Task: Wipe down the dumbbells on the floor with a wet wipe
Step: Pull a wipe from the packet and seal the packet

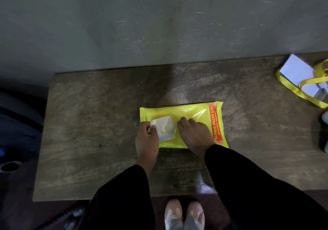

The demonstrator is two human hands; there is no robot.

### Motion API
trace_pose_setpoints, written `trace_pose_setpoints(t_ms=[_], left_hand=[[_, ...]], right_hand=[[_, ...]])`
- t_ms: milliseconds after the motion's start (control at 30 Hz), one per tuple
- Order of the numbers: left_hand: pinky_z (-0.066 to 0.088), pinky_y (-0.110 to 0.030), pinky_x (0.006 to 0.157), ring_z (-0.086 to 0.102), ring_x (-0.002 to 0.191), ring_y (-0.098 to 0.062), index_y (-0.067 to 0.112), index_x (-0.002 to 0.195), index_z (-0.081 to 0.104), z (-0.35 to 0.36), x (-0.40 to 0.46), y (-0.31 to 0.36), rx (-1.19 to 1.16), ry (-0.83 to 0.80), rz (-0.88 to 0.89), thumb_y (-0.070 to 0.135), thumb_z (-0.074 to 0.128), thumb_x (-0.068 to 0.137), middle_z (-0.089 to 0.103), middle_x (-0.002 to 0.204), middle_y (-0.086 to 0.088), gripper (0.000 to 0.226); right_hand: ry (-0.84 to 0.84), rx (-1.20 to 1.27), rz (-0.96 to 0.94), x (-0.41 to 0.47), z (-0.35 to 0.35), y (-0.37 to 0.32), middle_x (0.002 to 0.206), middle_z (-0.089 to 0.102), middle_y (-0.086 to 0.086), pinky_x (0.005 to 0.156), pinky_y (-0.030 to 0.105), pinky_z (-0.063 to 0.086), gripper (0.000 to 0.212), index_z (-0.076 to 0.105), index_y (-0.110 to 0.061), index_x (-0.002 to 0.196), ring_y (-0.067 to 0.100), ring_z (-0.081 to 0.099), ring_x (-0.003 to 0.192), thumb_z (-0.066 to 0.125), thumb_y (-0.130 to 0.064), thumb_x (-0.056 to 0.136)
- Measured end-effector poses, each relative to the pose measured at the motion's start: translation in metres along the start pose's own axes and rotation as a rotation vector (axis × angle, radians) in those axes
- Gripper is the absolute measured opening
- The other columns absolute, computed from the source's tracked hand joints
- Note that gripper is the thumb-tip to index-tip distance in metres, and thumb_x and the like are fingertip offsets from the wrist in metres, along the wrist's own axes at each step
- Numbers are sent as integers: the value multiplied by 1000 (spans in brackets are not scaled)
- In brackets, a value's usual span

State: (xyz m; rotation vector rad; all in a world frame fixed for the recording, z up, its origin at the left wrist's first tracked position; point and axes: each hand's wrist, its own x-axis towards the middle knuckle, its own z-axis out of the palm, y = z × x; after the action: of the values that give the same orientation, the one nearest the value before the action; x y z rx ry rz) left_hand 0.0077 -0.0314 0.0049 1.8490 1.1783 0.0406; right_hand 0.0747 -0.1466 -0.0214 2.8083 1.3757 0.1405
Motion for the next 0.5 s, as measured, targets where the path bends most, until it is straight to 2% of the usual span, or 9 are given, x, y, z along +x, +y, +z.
trace_pose_setpoints(t_ms=[100,200,300,333,433,500], left_hand=[[32,-26,68,48,83,-21,2,105,56,0,1,-1,9,1,2,14,47,95,53,91,-5,18],[33,-26,68,50,83,-21,2,105,56,0,1,-2,6,1,4,14,48,95,54,90,-5,18],[33,-26,69,50,84,-21,3,106,56,0,2,-4,6,-1,-2,15,47,95,54,91,-5,19],[33,-26,69,50,84,-21,2,107,56,0,2,-4,3,0,-5,15,47,95,54,92,-5,19],[33,-27,68,50,85,-21,0,106,56,1,2,-4,-9,3,8,14,47,95,55,92,-6,20],[33,-27,69,51,87,-22,0,107,57,2,2,-5,-20,4,4,14,47,95,55,93,-6,21]], right_hand=[[43,21,43,1,0,-2,54,58,0,33,17,32,34,64,-14,51,16,54,42,33,-9,64],[25,15,48,4,1,-4,52,57,0,34,16,32,34,63,-14,50,15,53,40,32,-9,63],[-3,-12,10,4,-4,-4,51,56,1,31,14,28,16,62,-12,50,14,49,34,49,-11,57],[-4,-15,7,4,-4,-3,50,55,1,30,14,27,16,62,-12,50,14,48,32,48,-11,57],[-2,4,43,5,-6,-3,48,54,4,29,12,23,34,62,-7,48,14,46,27,29,-5,59],[-1,5,40,4,-5,-3,48,54,5,30,12,18,36,62,-6,48,14,45,26,27,-4,58]])
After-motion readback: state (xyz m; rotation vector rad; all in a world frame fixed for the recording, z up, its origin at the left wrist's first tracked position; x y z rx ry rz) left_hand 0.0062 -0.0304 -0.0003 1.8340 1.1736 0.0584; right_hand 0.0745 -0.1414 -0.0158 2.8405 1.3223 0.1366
